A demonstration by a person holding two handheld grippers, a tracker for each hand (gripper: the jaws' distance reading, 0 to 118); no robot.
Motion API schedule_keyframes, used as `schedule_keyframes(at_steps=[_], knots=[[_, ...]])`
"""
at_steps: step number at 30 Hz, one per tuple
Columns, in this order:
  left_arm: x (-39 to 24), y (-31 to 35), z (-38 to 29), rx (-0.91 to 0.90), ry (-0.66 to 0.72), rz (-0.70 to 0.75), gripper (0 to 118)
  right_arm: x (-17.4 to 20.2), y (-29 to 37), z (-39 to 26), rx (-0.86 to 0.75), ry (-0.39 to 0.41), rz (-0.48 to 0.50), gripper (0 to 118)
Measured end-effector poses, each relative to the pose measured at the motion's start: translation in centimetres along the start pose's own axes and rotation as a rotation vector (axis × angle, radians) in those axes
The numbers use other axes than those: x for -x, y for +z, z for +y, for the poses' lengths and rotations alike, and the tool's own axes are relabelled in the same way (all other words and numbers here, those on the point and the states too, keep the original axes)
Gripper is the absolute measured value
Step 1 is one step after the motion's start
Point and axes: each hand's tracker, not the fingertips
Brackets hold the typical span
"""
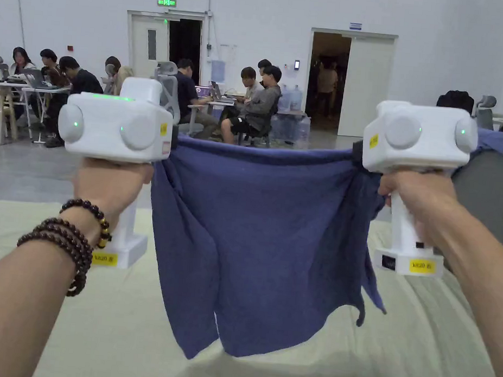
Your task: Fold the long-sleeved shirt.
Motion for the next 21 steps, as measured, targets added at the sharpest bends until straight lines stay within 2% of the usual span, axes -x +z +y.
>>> schedule_keyframes(at_steps=[6,10,12,15,18,21], knots=[[-1.0,-3.3,-11.5,0.18,-0.006,-0.007,0,0.4,-6.6,-12.5,0.169,-0.05,0.024,7],[-1.1,-2.5,-14.1,0.193,0.007,-0.02,0,0.3,-7.7,-15.9,0.204,-0.057,0.041,7],[-0.8,-0.5,-14.8,0.18,0.033,-0.051,0,0.3,-5.6,-16.8,0.197,-0.049,0.065,7],[-0.5,4.0,-16.2,0.185,0.026,-0.089,0,0.2,-0.6,-19.4,0.19,0.004,0.084,7],[0.0,9.1,-19.7,0.275,0.058,-0.143,0,-0.1,5.0,-23.9,0.226,-0.047,0.121,7],[0.7,14.1,-25.2,0.449,0.049,-0.186,0,0.4,9.7,-30.2,0.312,-0.014,0.142,7]])
